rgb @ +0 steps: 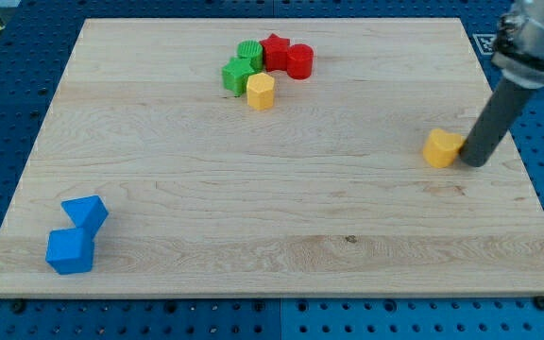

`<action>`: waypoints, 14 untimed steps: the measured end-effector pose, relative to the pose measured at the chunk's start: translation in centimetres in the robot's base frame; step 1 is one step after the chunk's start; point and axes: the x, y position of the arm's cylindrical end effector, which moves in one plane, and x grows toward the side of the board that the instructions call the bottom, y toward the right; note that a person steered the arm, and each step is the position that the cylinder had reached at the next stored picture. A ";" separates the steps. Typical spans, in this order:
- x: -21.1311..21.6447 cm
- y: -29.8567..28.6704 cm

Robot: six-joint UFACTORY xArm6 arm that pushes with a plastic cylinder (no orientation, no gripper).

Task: Move the heart into the bottom side of the hexagon

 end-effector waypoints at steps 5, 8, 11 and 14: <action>-1.9 -5.6; -3.7 -5.3; -4.9 -12.6; -1.5 -13.4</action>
